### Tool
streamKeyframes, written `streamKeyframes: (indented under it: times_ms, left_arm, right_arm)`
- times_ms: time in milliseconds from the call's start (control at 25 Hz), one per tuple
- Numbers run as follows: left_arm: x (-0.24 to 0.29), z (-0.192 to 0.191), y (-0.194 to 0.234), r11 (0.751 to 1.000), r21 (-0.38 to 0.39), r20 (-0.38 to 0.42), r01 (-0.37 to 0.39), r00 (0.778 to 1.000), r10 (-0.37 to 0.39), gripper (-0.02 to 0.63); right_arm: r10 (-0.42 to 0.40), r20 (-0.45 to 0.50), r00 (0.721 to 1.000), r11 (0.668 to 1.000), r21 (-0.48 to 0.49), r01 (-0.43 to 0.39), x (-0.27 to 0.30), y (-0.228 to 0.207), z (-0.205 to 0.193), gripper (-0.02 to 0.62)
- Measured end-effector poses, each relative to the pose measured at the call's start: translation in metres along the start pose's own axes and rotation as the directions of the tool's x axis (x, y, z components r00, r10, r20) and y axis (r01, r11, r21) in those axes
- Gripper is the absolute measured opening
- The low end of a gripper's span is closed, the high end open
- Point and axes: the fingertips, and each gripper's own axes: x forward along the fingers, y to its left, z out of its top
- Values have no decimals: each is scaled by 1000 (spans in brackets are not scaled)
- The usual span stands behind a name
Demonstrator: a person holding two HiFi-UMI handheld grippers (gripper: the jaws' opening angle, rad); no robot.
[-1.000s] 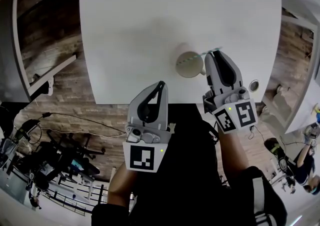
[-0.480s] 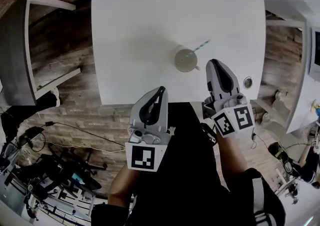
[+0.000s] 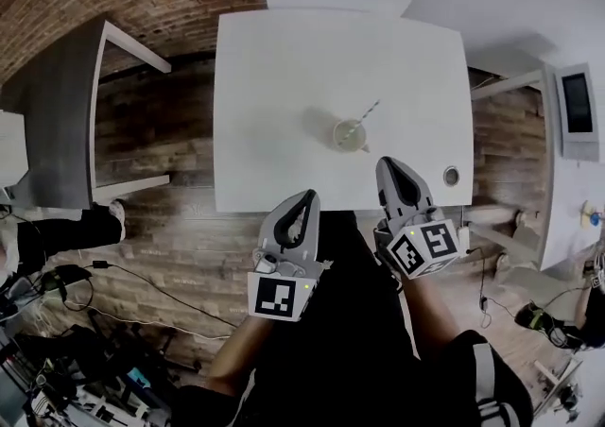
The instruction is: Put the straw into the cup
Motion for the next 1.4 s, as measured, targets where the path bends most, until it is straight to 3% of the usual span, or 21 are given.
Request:
streamKeyframes:
  times_ms: [240, 440, 640, 1040, 1400]
  left_arm:
    - [-46, 26, -7, 999, 52, 66, 6, 998, -9, 3]
    - [-87, 35, -25, 998, 48, 102, 27, 994, -32, 3]
    - [-110, 34, -34, 998, 45, 105, 38, 994, -43, 3]
    - [-122, 29, -73, 994, 107, 90, 38, 995, -48, 3]
    - [-122, 34, -101, 991, 129, 94, -28, 995, 16, 3]
  right_arm:
    - [-11, 68, 998, 998, -53, 15, -45, 43, 21, 8]
    - [-25, 128, 991, 1000, -3, 26, -98, 68, 24, 8]
    - [-64, 141, 988, 998, -13, 67, -134, 80, 19, 7]
    - [-98, 173, 980, 995, 0, 100, -190, 54, 21, 7]
    - [-90, 181, 979, 996, 13, 89, -222, 27, 19, 8]
